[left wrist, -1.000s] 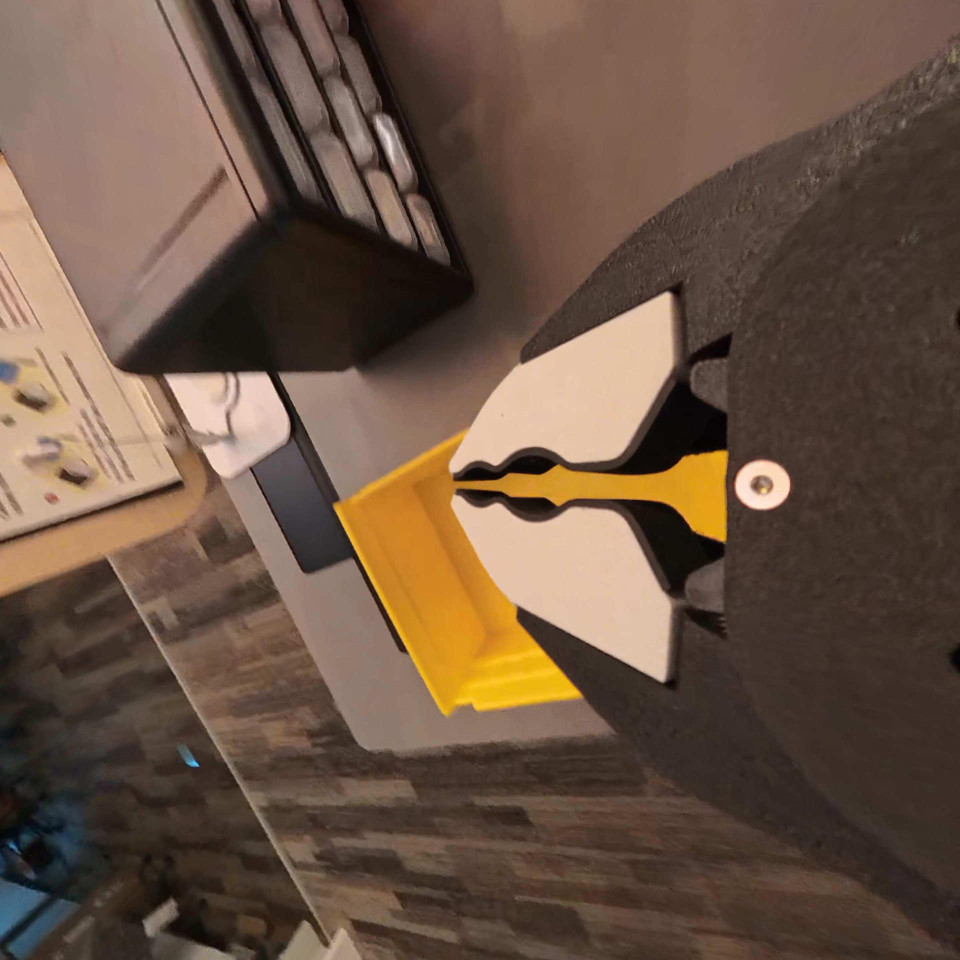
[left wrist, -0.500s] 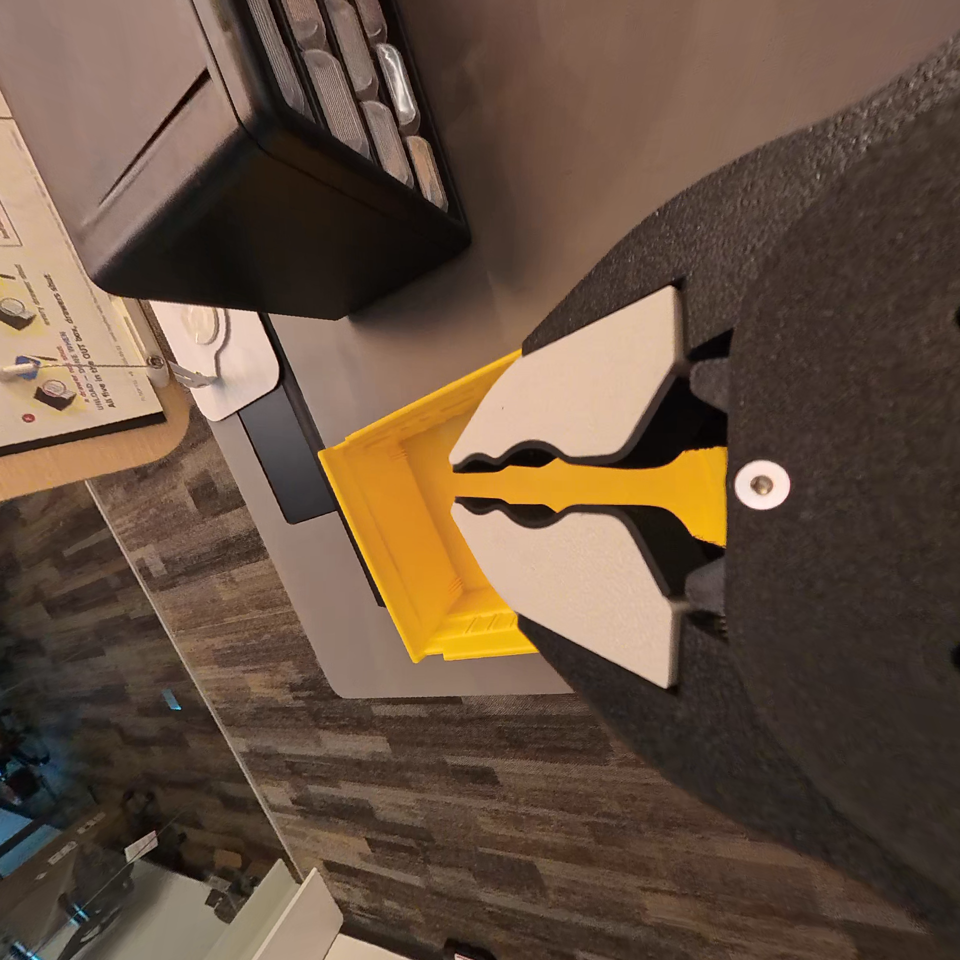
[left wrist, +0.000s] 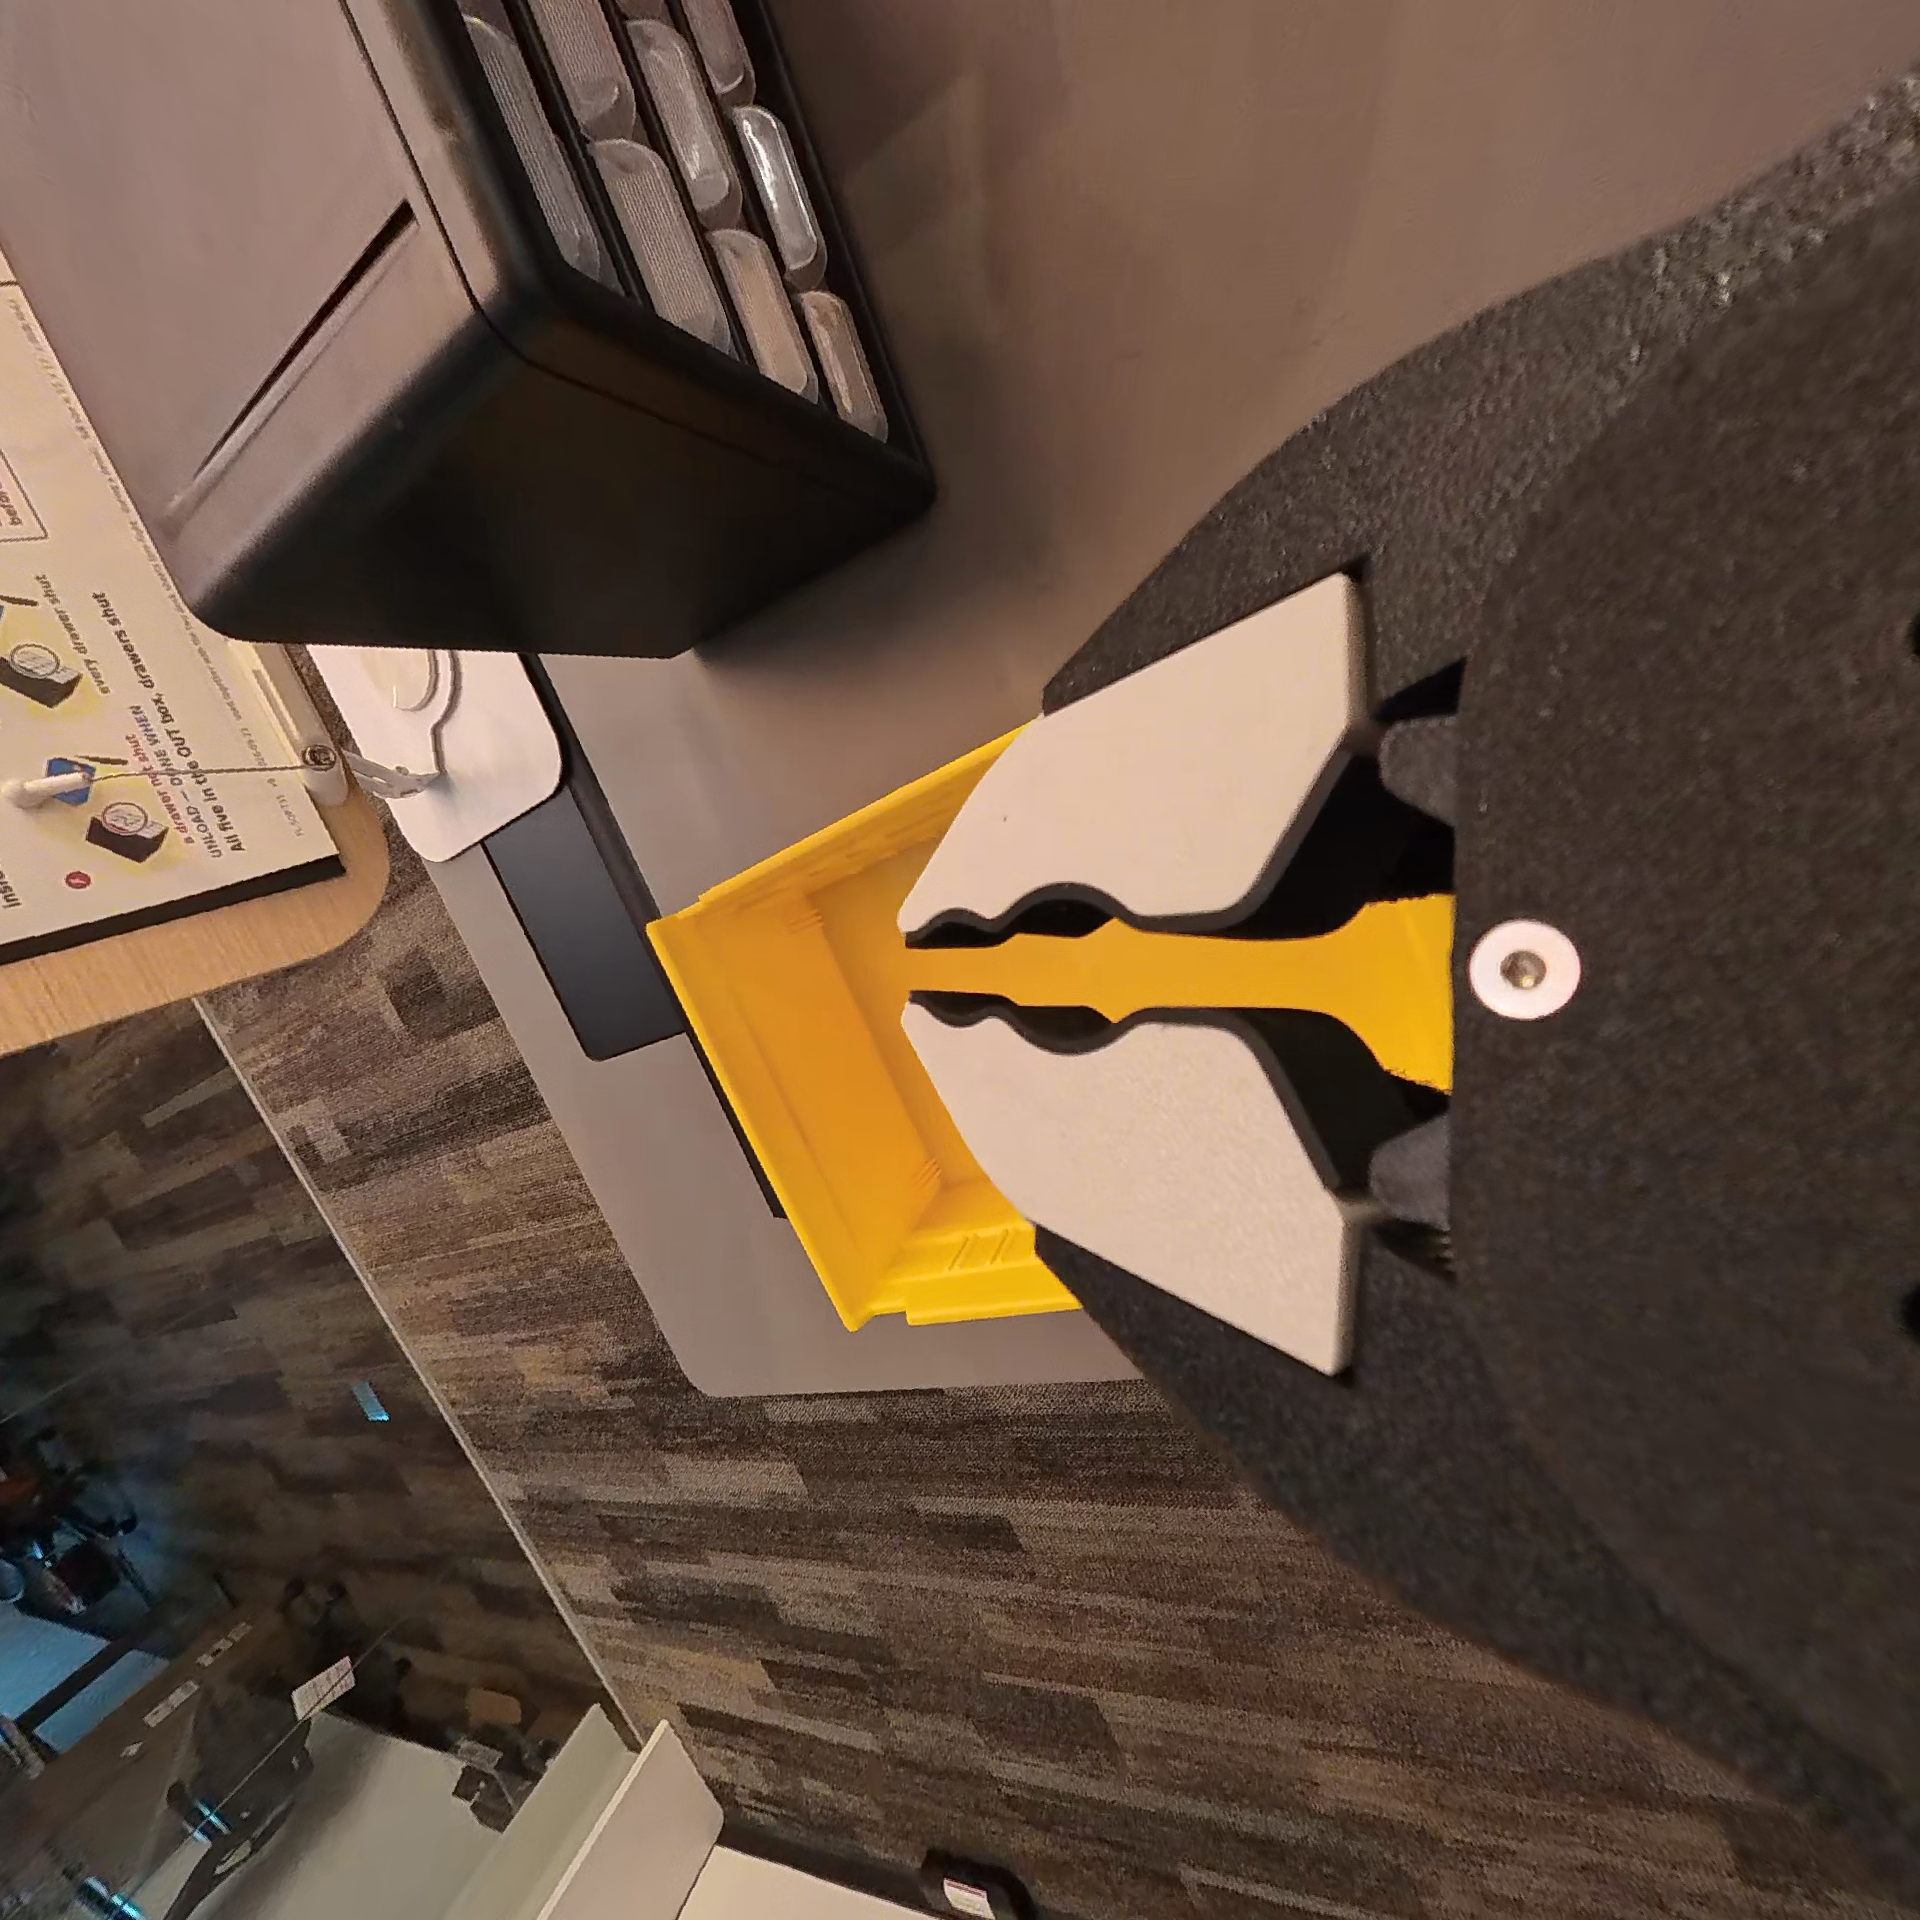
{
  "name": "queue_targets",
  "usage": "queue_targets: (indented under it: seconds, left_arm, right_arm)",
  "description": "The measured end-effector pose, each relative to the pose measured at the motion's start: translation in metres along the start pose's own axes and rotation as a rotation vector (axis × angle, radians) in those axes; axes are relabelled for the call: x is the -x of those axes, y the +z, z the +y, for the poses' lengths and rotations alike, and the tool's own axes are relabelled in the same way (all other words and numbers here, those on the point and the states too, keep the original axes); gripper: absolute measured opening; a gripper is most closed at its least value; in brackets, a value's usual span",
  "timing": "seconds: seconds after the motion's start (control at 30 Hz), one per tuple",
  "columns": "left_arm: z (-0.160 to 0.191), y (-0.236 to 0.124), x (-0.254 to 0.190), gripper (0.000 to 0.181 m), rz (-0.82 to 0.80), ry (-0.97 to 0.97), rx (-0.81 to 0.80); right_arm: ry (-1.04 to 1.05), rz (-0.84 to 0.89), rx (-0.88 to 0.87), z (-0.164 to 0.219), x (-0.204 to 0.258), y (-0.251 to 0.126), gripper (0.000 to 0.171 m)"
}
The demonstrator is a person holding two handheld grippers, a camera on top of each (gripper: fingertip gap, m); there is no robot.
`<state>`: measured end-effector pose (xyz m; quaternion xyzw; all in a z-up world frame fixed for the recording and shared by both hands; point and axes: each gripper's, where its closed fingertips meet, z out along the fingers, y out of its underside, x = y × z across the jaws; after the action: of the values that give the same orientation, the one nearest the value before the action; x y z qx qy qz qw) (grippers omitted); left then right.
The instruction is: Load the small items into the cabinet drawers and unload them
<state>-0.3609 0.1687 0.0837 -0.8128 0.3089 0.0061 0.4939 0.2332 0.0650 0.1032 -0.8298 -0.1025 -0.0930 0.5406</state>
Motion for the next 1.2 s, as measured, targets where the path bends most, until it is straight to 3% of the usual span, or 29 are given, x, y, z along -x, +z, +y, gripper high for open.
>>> queue_targets:
  seconds: [0.17, 0.33, 0.63, 0.83, 1.07, 1.2]
  left_arm:
    - [-0.001, 0.0, -0.001, 0.007, 0.001, 0.003, -0.002]
    - [-0.004, -0.001, -0.006, 0.007, 0.017, 0.009, -0.009]
    - [-0.024, -0.009, -0.058, 0.008, 0.225, 0.091, -0.102]
    - [0.006, 0.014, 0.002, 0.013, 0.062, -0.061, 0.008]
    - [0.08, 0.048, 0.09, 0.029, -0.113, -0.127, 0.238]
    - [0.124, 0.064, 0.138, 0.041, -0.181, -0.134, 0.357]
  right_arm:
    - [0.02, -0.006, -0.162, -0.024, 0.0, -0.016, 0.036]
    - [0.013, 0.014, -0.173, -0.022, -0.006, -0.019, 0.036]
    - [-0.08, -0.154, -0.228, -0.035, 0.033, -0.018, 0.037]
    - [-0.083, -0.136, -0.168, -0.027, 0.031, -0.01, 0.037]
    - [-0.047, -0.102, -0.046, -0.002, 0.014, 0.0, 0.038]
    - [-0.001, -0.048, 0.088, 0.031, -0.007, 0.011, 0.041]
